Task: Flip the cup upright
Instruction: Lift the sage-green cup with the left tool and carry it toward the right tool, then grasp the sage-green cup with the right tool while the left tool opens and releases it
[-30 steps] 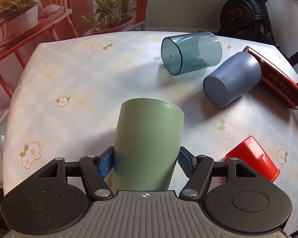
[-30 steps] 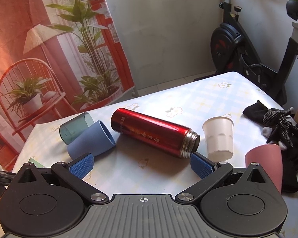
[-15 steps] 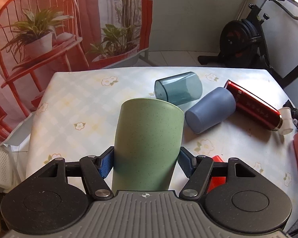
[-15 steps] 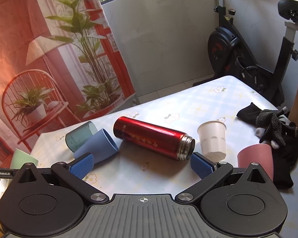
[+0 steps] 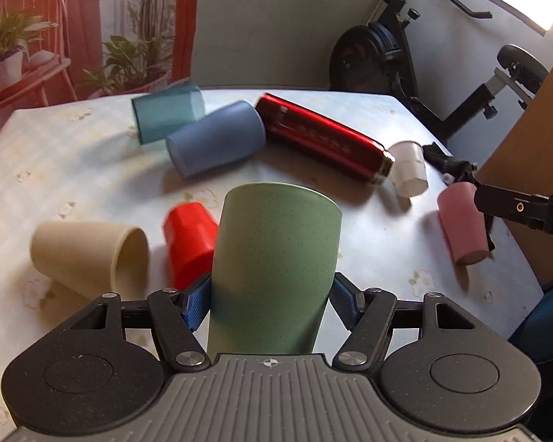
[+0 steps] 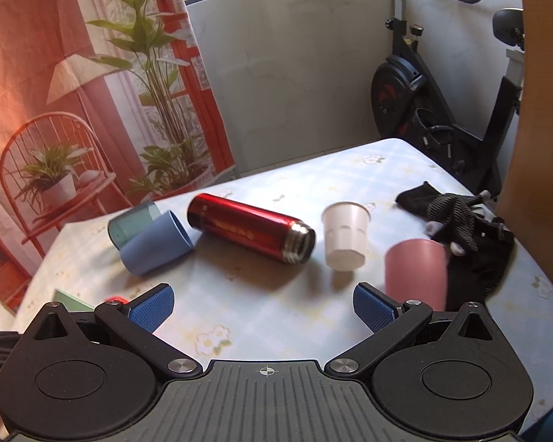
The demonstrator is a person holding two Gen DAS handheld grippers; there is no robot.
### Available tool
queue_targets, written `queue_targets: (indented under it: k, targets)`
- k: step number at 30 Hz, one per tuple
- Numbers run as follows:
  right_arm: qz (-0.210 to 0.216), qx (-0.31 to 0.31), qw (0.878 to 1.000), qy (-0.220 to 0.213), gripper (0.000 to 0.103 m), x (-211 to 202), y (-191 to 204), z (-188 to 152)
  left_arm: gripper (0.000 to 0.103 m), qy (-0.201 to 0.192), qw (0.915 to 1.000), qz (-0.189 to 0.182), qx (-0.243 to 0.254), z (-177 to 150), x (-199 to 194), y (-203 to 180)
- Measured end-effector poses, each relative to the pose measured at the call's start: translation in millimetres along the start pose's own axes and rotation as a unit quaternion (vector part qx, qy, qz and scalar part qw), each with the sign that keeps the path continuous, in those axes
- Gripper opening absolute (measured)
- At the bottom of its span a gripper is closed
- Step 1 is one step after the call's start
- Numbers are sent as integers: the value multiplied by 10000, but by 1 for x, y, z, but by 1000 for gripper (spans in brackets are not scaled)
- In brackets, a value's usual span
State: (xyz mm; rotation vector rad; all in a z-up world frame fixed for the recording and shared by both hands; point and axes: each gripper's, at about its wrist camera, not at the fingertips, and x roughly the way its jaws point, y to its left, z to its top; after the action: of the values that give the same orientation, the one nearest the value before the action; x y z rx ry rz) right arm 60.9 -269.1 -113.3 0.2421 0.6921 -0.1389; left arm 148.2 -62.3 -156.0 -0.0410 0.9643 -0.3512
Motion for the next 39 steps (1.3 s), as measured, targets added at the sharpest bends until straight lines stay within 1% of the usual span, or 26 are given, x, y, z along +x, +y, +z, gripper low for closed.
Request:
queue_targets:
  k: [2,5,8,12,23,27,32,35,39]
  targets:
    - [-83,-39,10000,9,103,-4,-6,-4,70,70,10000,-6,-2,-7,15,-12]
    - [-212,-57,9998,-10,103,-9,-14,-9,70,210,9996,-66,-183,-14,38,-23]
    - [-297,-48,9995,-26,103,-11,-21,-12,70,292,9994,7,-211,-16,53,-32]
    - [-363,-13,9993,31,103,-8,-28,-15,70,290,9992,65,-272,-15,61,-38]
    - [-396,-91,9991,104,103,-1,-25,-17,70,344,9989,-14,-304,-14,76,-44]
    - [-411,-64,9991,114,103,-1,-26,-17,70,303,9990,-66,-327,-15,76,-42]
    - [-391,-18,9992,92,103,-1,-27,-17,72,232,9989,-248,-317,-14,66,-42]
    - [-329,55,9994,55,103,-2,-27,-17,72,134,9994,-268,-172,-16,50,-42]
    - [-226,145,9996,130,103,-1,-24,-18,73,-187,9995,-210,-164,-18,19,-33]
